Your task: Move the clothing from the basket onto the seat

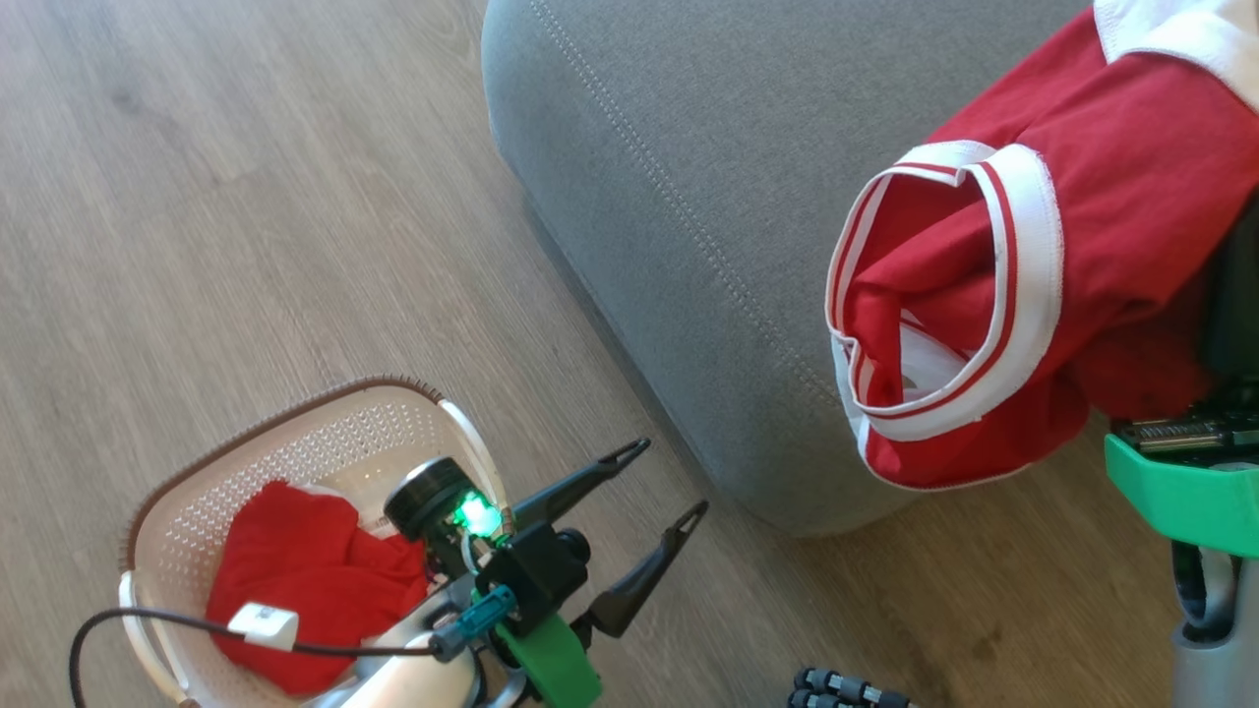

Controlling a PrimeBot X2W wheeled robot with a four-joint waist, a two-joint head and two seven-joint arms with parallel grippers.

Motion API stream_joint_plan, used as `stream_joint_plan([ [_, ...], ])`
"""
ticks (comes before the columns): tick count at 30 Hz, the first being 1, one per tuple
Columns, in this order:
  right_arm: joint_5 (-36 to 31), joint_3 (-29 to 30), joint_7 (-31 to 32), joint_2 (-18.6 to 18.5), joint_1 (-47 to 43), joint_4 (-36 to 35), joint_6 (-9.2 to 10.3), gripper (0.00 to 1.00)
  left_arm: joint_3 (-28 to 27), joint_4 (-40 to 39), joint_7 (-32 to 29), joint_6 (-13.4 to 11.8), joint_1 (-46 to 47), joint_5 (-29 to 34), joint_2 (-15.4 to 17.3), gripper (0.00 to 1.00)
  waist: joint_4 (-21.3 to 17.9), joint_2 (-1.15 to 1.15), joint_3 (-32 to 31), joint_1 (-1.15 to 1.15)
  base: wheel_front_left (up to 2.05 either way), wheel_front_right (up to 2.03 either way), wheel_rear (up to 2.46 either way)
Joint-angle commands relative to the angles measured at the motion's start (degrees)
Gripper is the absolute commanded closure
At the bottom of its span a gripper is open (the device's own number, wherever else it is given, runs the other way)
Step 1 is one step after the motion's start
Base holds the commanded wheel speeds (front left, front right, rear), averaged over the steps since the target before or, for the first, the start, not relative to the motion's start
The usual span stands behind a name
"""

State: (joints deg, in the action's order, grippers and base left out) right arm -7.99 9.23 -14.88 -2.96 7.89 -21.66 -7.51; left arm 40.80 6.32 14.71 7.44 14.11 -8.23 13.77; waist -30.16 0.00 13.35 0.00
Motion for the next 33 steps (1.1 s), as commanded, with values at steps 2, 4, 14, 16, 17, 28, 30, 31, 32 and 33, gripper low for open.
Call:
stream_joint_plan([
  [2, -0.39, -1.34, -0.12, 0.07, 2.13, -1.72, 0.02, 1.0, -2.51, -2.33, 0.29, 0.04, 2.52, 0.03, 1.0, 0.0, 0.14, 0.0, 0.62, 0.0, 0.0, 0.0, 0.0],
  [4, -1.39, -2.33, -0.12, -0.89, 3.42, -1.46, 0.02, 1.0, -3.28, -2.49, 0.29, 0.04, 2.27, 0.16, 1.14, 0.0, 0.22, 0.0, 0.88, 0.0, 0.0, 0.0, 0.0],
  [14, -0.5, -0.19, -0.12, -4.91, 14.44, 1.73, 0.02, 1.0, -5.44, -4.01, 0.29, 0.04, 1.94, 1.6, 4.21, 0.0, 0.34, 0.0, 6.64, 0.0, 0.0, 0.0, 0.0],
  [16, -0.11, 1.08, -0.12, -4.86, 16.95, 2.22, 0.02, 1.0, -5.26, -4.6, 0.29, 0.04, 2.62, 1.72, 5.36, 0.0, 0.89, 0.0, 9.03, 0.0, 0.0, 0.0, 0.0],
  [17, -0.05, 1.61, -0.12, -4.95, 18.22, 2.64, 0.02, 1.0, -5.02, -4.8, 0.29, 0.04, 2.99, 1.72, 6.02, 0.0, 1.16, 0.0, 10.07, 0.0, 0.0, 0.0, 0.0],
  [28, -1.8, 7.01, -0.12, -9.08, 34.39, 9.09, 0.02, 1.0, -4.31, -7.98, 0.29, 0.04, 8.26, 1.72, 12.7, 0.0, 3.6, 0.0, 22.06, 0.0, 0.0, 0.0, 0.0],
  [30, -1.84, 8.73, -0.12, -9.45, 37.41, 11.17, 0.02, 1.0, -3.95, -8.11, 0.29, 0.04, 8.94, 1.89, 13.74, 0.0, 3.93, 0.0, 23.38, 0.0, 0.0, 0.0, 0.0],
  [31, -2.21, 9.54, -0.12, -9.87, 38.7, 12.18, 0.02, 1.0, -3.45, -8.19, 0.29, 0.04, 9.29, 2.05, 14.27, 0.0, 4.14, 0.0, 23.99, 0.0, 0.0, 0.0, 0.0],
  [32, -2.81, 10.28, -0.12, -10.44, 39.94, 13.12, 0.02, 1.0, -2.94, -8.32, 0.29, 0.04, 9.72, 2.25, 14.73, 0.0, 4.4, 0.0, 24.55, 0.0, 0.0, 0.0, 0.0],
  [33, -3.26, 11.06, -0.12, -10.92, 41.2, 13.93, 0.02, 1.0, -2.68, -8.45, 0.29, 0.04, 10.15, 2.36, 15.05, 0.0, 4.68, 0.0, 25.1, 0.0, 0.0, 0.0, 0.0],
])
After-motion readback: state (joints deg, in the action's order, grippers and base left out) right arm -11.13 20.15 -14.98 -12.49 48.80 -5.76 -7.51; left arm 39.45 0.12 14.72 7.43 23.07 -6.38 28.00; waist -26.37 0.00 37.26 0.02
